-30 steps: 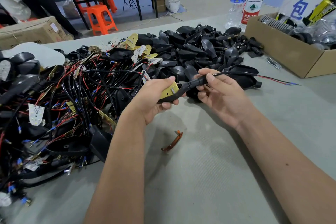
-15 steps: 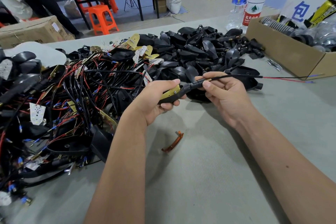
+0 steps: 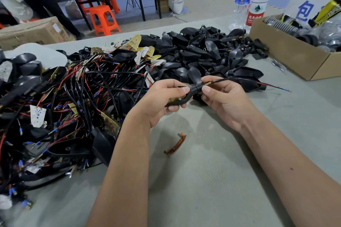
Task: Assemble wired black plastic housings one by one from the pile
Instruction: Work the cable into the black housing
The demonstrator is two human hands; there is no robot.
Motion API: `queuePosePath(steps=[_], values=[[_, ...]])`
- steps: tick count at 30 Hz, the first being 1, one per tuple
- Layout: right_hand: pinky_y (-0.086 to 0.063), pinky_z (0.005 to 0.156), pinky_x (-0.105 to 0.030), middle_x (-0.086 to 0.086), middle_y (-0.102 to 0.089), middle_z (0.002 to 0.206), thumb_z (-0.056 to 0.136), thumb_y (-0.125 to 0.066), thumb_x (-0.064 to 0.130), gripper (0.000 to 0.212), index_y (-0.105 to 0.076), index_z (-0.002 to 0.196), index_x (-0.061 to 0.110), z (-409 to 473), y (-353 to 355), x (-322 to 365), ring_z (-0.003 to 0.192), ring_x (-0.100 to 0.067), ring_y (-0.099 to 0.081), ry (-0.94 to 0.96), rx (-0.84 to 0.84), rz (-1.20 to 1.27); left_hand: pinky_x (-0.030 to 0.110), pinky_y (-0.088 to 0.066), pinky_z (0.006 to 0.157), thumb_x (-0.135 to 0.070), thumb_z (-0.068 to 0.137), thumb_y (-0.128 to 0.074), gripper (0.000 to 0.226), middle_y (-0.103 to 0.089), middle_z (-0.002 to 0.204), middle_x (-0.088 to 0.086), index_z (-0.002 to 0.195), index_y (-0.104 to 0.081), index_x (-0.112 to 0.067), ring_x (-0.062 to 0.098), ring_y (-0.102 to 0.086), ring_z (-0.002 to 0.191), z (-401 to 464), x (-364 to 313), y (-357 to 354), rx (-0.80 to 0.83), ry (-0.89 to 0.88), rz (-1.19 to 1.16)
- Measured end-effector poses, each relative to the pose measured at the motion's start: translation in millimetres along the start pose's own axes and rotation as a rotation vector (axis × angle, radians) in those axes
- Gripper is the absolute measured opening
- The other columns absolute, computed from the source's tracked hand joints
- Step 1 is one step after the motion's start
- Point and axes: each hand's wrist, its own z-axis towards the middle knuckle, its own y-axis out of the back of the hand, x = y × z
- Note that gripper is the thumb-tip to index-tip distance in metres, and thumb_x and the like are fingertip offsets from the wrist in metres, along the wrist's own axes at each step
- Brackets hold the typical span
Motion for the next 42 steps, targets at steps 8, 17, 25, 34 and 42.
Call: queuePosePath(steps=[8,17,25,34,42], values=[[-0.059,0.072,-0.027,-0.011,-0.075,0.098,0.078,-0.075,0.005,0.028,-0.077,0.104,0.012,-1.2,-2.5,0.4,0.090,-0.021,-0.072,-0.015,-0.028,-0.057,0.018,-0.040,0.048,-0.004,0.090,-0.075,0.023,-0.068,0.085,0.014,0.111,-0.067,0.000,0.022,-0.061,0.072,-1.2,2.9,-1.2,-0.031,-0.040,0.027],[-0.057,0.064,-0.024,-0.011,-0.076,0.093,0.087,-0.073,-0.001,0.022,-0.073,0.107,0.007,-0.6,-7.8,-4.3,0.085,-0.020,-0.073,0.001,-0.129,-0.059,0.024,-0.057,0.074,-0.005,0.084,-0.081,0.032,-0.074,0.097,0.012,0.113,-0.067,-0.007,0.022,-0.069,0.080,-0.3,3.6,7.4,-0.112,-0.052,-0.070],[-0.058,0.067,-0.023,-0.007,-0.074,0.082,0.092,-0.071,-0.002,0.012,-0.074,0.098,0.007,3.3,-6.2,-10.3,0.078,-0.017,-0.072,0.105,-0.288,-0.153,0.028,-0.056,0.063,-0.018,0.078,-0.090,0.039,-0.073,0.093,0.010,0.101,-0.060,-0.012,0.016,-0.072,0.066,9.5,10.9,-5.5,-0.442,-0.174,0.171],[-0.061,0.069,-0.027,-0.003,-0.076,0.081,0.090,-0.074,-0.001,0.015,-0.074,0.100,0.011,5.2,-6.9,-17.9,0.072,-0.021,-0.075,0.258,-0.313,-0.419,0.021,-0.056,0.053,-0.012,0.090,-0.079,0.018,-0.071,0.069,0.007,0.091,-0.070,0.003,0.011,-0.066,0.049,15.3,11.2,-23.2,-0.609,0.042,-0.059],[-0.064,0.072,-0.035,0.000,-0.075,0.080,0.090,-0.075,0.000,0.015,-0.074,0.101,0.009,5.0,-6.2,-19.1,0.073,-0.020,-0.076,0.228,-0.297,-0.473,0.015,-0.051,0.048,-0.001,0.089,-0.076,0.012,-0.068,0.067,0.010,0.080,-0.067,0.000,0.010,-0.064,0.045,14.2,9.7,-29.5,-0.664,0.100,-0.253]])
